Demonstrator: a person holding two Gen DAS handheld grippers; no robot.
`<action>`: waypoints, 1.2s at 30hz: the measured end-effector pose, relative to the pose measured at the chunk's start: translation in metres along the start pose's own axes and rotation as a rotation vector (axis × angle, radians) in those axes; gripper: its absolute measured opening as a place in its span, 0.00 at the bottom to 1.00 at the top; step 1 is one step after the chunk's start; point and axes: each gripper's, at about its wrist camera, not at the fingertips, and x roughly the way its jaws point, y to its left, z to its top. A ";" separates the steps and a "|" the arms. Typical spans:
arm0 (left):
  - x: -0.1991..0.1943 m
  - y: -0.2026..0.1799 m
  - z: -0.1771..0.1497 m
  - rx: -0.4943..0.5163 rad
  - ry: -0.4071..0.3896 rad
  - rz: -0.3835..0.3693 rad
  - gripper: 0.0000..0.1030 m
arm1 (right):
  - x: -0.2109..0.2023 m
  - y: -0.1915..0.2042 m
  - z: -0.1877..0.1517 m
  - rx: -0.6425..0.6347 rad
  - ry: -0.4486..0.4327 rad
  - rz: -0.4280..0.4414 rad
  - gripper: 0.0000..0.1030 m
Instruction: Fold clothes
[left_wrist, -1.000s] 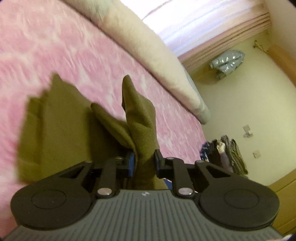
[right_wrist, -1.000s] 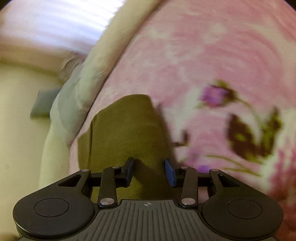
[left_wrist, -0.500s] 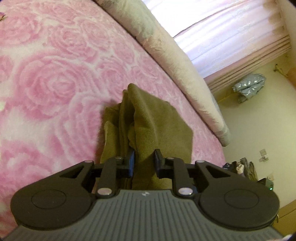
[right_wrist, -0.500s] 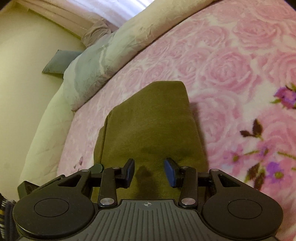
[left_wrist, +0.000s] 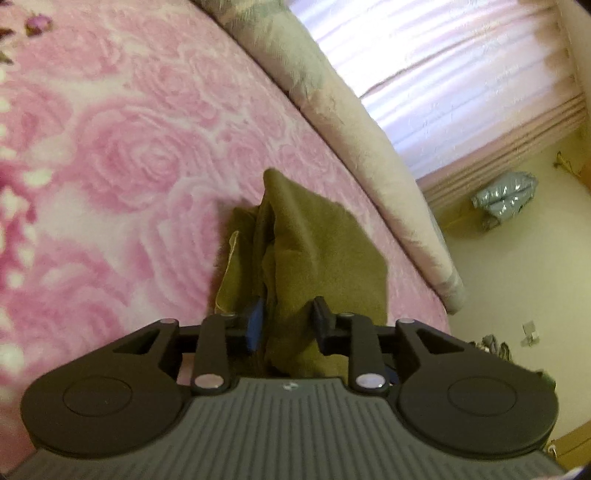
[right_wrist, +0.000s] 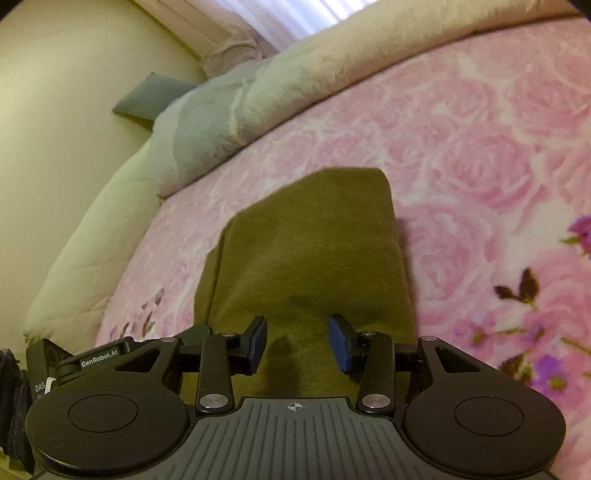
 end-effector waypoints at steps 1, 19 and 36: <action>-0.008 -0.003 -0.004 0.004 -0.008 -0.001 0.33 | -0.010 0.000 -0.003 0.000 -0.018 0.003 0.40; -0.044 -0.001 -0.073 -0.028 0.004 0.059 0.05 | -0.056 0.035 -0.100 -0.529 0.009 -0.201 0.06; -0.074 -0.019 -0.126 -0.182 -0.127 0.090 0.41 | -0.093 0.004 -0.099 -0.339 -0.005 -0.180 0.77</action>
